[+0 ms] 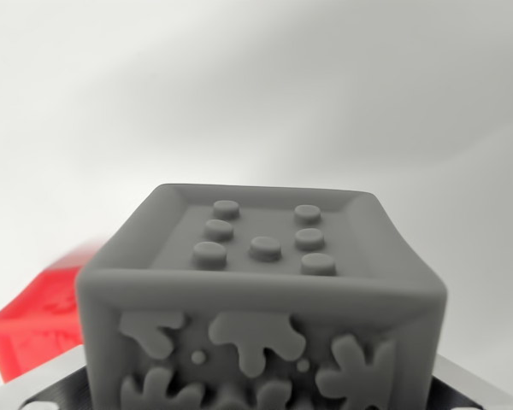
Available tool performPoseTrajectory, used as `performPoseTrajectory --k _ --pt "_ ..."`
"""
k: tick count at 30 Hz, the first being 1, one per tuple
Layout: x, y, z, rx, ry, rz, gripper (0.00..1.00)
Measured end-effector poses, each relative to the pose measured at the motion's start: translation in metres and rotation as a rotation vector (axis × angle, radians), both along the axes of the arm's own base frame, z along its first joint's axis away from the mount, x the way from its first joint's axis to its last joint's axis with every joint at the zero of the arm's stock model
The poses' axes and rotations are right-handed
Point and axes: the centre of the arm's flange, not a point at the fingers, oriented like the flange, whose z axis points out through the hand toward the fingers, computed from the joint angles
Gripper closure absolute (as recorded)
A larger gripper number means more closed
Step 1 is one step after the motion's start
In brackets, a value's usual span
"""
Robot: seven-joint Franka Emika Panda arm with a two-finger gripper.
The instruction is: Destack cube
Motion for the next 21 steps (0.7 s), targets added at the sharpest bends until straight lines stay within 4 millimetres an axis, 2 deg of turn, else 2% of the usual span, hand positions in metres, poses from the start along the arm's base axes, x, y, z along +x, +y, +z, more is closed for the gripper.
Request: performPoseTrajectory --k 21 --pt "0.007 -0.038 -0.013 0.0 0.0 -0.061 1.0"
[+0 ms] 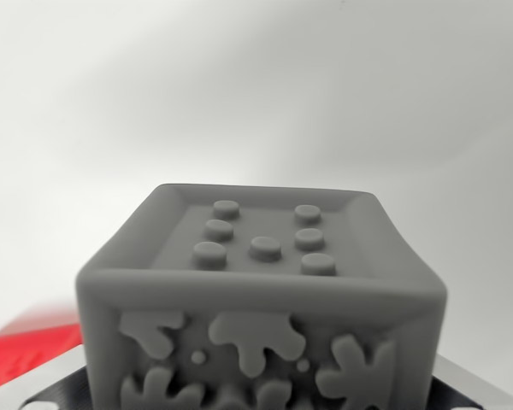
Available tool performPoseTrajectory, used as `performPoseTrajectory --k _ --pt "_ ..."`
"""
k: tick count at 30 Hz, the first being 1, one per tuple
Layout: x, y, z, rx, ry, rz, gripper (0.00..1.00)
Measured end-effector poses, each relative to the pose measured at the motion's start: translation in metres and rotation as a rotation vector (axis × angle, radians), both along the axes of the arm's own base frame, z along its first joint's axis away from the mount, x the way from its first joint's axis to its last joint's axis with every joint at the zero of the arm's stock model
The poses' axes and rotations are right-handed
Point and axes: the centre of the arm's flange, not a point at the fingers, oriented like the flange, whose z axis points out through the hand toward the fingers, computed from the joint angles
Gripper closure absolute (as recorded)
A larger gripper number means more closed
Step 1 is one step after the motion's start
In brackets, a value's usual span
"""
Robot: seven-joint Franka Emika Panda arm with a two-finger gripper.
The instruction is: Destack cube
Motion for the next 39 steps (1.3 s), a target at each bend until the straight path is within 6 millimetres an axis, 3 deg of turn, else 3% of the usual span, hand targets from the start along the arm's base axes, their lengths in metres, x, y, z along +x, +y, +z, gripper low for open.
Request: performPoseTrajectory --k 39 --pt "0.011 -0.068 -0.023 -0.001 0.0 -0.11 1.0"
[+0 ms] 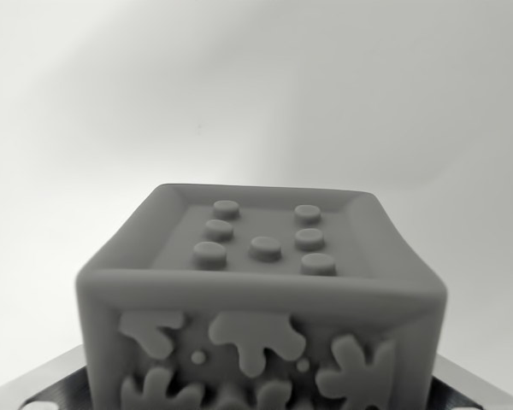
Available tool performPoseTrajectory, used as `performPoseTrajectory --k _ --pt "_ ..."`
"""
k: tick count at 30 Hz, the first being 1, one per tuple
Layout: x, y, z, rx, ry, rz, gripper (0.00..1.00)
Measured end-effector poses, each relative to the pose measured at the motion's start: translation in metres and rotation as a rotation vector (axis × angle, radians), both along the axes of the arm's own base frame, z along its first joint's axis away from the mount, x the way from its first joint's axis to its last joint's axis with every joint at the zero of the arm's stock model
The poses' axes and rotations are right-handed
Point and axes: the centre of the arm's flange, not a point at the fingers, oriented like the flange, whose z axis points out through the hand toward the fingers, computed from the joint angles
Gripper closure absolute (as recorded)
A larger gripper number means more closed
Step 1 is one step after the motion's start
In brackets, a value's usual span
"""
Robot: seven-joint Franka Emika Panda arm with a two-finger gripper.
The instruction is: Destack cube
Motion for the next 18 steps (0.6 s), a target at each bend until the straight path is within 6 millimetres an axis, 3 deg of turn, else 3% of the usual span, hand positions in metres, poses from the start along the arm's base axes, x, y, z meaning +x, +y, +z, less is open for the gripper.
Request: performPoseTrajectory --k 18 --pt "0.0 -0.001 -0.048 -0.001 0.002 -0.001 1.0"
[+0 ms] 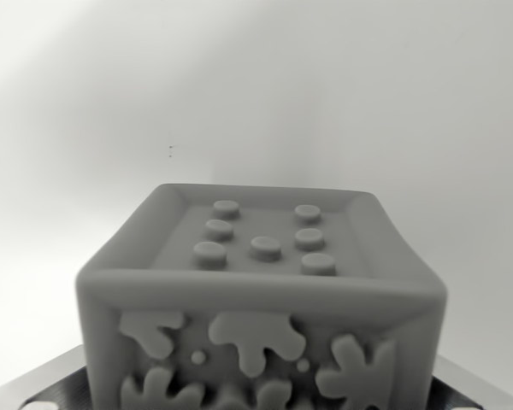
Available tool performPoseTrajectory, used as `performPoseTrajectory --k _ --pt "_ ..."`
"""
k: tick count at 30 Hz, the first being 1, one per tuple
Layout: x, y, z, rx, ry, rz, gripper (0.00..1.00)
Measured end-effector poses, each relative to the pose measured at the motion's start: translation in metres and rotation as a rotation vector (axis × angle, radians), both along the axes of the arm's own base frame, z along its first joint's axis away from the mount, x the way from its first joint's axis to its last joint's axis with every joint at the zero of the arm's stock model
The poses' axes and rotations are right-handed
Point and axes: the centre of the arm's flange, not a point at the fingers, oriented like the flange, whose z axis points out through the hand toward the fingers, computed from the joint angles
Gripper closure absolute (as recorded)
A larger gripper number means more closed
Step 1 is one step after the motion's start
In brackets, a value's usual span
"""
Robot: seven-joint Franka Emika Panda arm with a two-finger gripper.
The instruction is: Destack cube
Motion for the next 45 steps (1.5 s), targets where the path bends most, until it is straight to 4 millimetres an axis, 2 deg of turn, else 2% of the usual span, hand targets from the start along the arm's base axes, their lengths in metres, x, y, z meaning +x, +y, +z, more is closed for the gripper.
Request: performPoseTrajectory --k 7,15,16,45 --pt "0.0 0.0 -0.013 0.0 0.0 0.0 1.0" --pt "0.0 0.0 -0.018 0.0 -0.001 0.0 1.0" --pt "0.0 0.0 -0.018 0.0 -0.001 -0.001 0.0" --pt "0.0 0.0 -0.018 0.0 -0.001 0.0 0.0"
